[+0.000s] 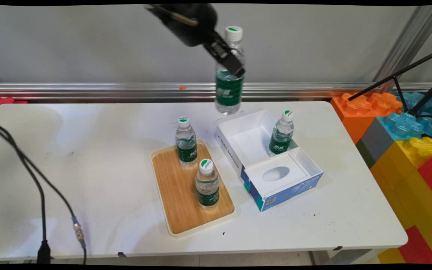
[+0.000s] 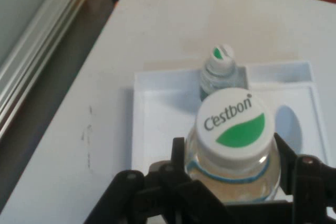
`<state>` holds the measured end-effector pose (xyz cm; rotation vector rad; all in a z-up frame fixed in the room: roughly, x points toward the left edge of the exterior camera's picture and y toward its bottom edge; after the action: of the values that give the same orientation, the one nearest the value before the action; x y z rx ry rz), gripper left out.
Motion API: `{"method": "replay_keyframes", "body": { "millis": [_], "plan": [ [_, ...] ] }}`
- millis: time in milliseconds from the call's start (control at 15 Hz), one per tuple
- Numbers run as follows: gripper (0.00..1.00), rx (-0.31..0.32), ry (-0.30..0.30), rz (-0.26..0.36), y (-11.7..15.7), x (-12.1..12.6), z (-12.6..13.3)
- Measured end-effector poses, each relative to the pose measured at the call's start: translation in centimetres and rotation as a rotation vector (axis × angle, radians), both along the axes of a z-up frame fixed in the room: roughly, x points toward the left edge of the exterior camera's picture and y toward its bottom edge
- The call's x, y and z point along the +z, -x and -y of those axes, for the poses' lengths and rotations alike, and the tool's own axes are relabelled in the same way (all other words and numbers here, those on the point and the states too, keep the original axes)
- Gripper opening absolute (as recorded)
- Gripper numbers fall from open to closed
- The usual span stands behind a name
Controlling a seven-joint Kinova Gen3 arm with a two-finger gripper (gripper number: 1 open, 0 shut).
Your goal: Place the picked object on the tray
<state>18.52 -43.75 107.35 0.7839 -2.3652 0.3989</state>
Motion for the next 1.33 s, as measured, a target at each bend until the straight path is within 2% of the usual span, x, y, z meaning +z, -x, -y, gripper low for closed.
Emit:
{"method": "replay_keyframes", "body": {
  "millis": [267,533,867,1333],
  "plan": [
    [0.0,-0.055,-0.016,-0.003,-3.8,0.9,-5.1],
    [0.0,-0.097,-0.021,0.0,-7.2,-0.3,-8.3],
    [0.0,-0.154,-0.021,-0.01,-10.7,-3.4,-11.2],
    [0.0,-0.253,-0.022,-0.014,-14.2,-10.9,-13.6]
  ]
}}
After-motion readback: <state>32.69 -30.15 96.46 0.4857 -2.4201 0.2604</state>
